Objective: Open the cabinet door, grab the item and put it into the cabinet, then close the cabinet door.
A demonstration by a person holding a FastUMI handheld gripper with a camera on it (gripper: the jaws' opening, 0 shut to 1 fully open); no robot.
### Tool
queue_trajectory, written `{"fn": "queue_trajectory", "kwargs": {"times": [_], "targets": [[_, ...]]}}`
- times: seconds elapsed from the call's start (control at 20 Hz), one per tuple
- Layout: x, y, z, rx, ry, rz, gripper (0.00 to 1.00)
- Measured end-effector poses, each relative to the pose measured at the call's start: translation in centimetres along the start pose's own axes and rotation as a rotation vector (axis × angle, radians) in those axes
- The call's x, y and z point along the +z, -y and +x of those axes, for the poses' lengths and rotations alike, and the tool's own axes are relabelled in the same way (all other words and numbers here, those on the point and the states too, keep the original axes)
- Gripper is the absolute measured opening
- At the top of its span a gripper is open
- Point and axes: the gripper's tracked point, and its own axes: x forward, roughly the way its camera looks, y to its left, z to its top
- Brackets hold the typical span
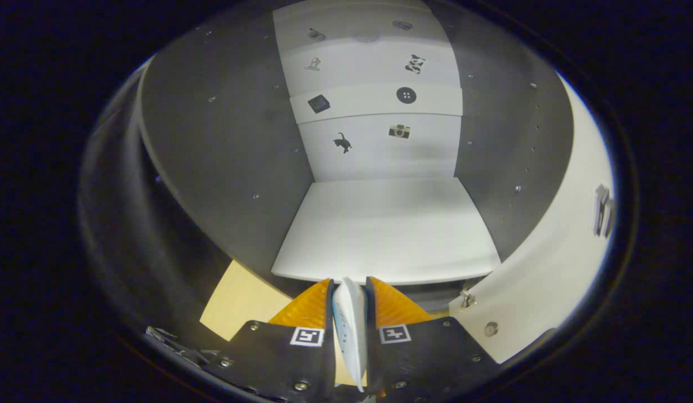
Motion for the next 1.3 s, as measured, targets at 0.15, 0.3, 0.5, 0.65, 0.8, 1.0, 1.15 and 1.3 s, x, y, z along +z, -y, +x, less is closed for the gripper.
{"fn": "queue_trajectory", "kwargs": {"times": [0.15, 0.3, 0.5, 0.65, 0.8, 1.0, 1.15, 1.3], "targets": [[0.9, 0.7, 3.3, -0.019, -0.062, -0.017, 0.22], [-0.2, 1.6, 5.9, -0.043, -0.159, -0.043, 0.22], [-0.5, 1.7, 7.7, -0.039, -0.218, -0.055, 0.22], [-0.4, 2.1, 8.6, -0.042, -0.256, -0.058, 0.22], [-0.3, 2.3, 9.0, -0.038, -0.279, -0.039, 0.22], [0.1, 2.5, 9.3, -0.040, -0.272, -0.021, 0.33], [0.7, 2.1, 9.0, -0.019, -0.253, 0.006, 0.38], [1.0, 2.2, 8.7, -0.021, -0.234, 0.012, 0.39]]}}
